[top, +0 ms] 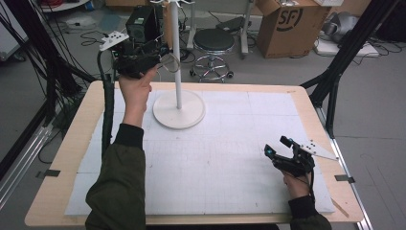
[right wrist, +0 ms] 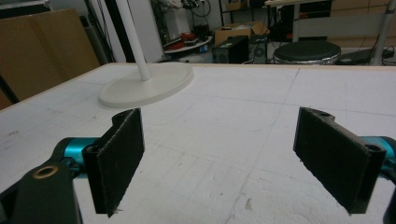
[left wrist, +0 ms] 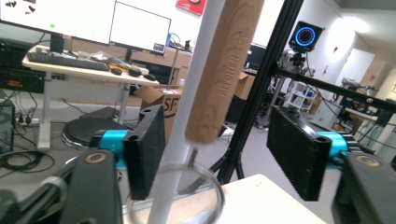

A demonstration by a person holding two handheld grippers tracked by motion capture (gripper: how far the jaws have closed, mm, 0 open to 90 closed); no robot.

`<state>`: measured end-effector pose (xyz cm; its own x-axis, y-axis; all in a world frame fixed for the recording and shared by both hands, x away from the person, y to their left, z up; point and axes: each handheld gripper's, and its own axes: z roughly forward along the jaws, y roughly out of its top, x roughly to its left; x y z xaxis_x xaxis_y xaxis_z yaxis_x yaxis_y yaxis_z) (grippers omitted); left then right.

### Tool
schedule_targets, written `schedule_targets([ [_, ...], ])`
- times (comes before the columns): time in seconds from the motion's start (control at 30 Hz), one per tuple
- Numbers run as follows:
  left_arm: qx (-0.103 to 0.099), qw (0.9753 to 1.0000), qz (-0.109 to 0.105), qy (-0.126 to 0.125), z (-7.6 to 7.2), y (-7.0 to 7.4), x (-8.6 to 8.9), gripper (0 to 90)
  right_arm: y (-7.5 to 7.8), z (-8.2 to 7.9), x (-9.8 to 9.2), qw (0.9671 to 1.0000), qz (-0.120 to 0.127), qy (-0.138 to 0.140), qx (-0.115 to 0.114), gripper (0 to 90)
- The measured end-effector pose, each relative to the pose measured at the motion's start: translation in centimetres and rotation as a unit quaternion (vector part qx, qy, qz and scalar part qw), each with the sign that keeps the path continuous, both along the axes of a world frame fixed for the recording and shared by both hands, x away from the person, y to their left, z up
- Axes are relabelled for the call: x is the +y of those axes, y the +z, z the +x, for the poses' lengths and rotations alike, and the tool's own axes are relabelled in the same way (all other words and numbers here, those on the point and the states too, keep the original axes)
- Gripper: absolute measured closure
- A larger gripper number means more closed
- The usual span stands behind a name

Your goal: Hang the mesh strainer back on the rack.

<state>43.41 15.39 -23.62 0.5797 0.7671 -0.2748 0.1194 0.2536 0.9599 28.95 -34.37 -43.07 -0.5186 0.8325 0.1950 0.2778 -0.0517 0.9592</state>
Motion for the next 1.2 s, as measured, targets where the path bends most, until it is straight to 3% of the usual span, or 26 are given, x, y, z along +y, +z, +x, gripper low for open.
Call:
schedule_targets([
  [0.13, -0.008, 0.9999, 0.009, -0.003, -1.4, -0.2, 0.6, 25.8, 0.0, -0.1, 0.1, 1.0000, -0.002, 0.002, 0.002, 15.5],
  [0.2, -0.001, 0.9998, 0.016, -0.014, -2.0, -0.5, 1.0, 21.6, 0.0, -0.1, 0.2, 1.0000, -0.004, 0.003, -0.001, 15.5],
  [0.4, -0.003, 0.9995, 0.016, -0.027, -4.4, -1.9, 2.3, 19.9, 0.1, -0.4, 0.4, 0.9999, -0.012, 0.004, -0.003, 15.5],
  [0.57, -0.032, 0.9982, 0.031, -0.041, -6.4, -4.5, 2.1, 19.6, 0.1, -0.4, 0.5, 0.9999, -0.015, 0.004, -0.005, 15.5],
  [0.77, -0.009, 0.9980, 0.025, -0.058, -7.5, -8.1, 1.8, 18.1, 0.1, -0.5, 0.7, 0.9998, -0.018, 0.005, -0.004, 15.5],
  [0.83, -0.001, 0.9970, 0.038, -0.067, -8.1, -9.5, 1.6, 18.2, 0.1, -0.5, 0.8, 0.9998, -0.019, 0.006, -0.004, 15.5],
  [0.93, 0.007, 0.9966, 0.041, -0.070, -8.8, -11.2, 1.6, 17.7, 0.0, -0.4, 0.9, 0.9998, -0.018, 0.004, -0.001, 15.4],
  [1.2, 0.008, 0.9965, 0.054, -0.063, -10.2, -13.3, 2.0, 17.5, 0.0, -0.6, 1.1, 0.9997, -0.023, 0.009, -0.003, 15.3],
])
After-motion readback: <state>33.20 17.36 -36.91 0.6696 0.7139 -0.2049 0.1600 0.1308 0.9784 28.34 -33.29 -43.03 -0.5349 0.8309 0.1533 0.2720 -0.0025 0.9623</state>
